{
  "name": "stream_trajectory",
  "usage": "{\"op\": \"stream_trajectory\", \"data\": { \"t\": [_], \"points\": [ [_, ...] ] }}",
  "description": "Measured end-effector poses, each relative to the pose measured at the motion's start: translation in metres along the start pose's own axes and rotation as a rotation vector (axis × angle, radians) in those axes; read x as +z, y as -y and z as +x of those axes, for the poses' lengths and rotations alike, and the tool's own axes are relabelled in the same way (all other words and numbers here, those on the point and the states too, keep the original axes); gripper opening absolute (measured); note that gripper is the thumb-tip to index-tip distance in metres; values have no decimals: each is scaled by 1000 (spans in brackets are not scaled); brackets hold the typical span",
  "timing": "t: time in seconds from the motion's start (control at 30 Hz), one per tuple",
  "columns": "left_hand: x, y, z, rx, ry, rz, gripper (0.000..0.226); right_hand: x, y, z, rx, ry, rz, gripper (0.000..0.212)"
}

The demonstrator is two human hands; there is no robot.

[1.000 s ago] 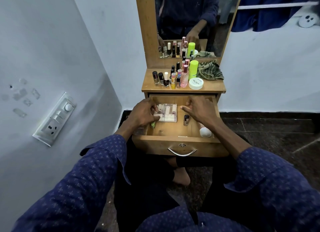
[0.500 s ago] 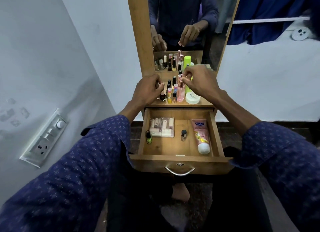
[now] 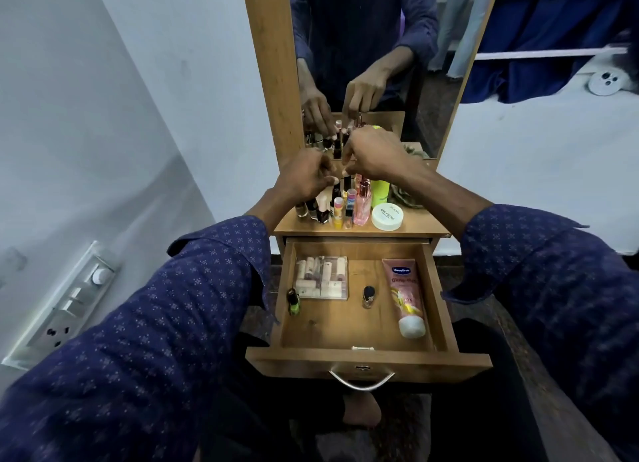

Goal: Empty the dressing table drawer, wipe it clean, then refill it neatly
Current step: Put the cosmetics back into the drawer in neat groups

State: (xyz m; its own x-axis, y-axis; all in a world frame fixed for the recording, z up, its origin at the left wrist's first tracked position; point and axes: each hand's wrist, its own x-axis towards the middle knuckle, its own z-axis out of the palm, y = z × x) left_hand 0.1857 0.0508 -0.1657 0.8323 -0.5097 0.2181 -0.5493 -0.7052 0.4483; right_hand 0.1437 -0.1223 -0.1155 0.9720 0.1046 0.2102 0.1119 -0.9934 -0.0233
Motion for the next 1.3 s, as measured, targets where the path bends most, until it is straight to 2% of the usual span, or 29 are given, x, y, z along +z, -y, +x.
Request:
{"op": "stream_trajectory", "data": {
  "t": [0.13,0.3,0.5,0.63,0.8,1.0,1.17,1.3],
  "points": [
    [2,6,4,-2,27,-23,12,7,3,5,-6,52,-26,16],
    [5,9,9,10,30,-38,10,11,-2,9,-18,8,-28,16],
    [4,3,18,-24,-47,-109,12,-11,-18,15,-17,-104,112,5],
    [10,-1,24,-39,-87,-133,13,-29,-29,13,20,-205,189,8],
    [17,-10,32,4,-96,-78,25,-34,-41,3,65,-294,291,8],
    [21,-27,46,54,-26,52,38,-28,-60,-6,102,-327,342,4],
    [22,-38,50,129,4,169,30,-19,-67,-9,92,-337,363,4],
    [24,-40,48,121,-32,173,21,-14,-68,-10,91,-350,386,5]
  ]
}}
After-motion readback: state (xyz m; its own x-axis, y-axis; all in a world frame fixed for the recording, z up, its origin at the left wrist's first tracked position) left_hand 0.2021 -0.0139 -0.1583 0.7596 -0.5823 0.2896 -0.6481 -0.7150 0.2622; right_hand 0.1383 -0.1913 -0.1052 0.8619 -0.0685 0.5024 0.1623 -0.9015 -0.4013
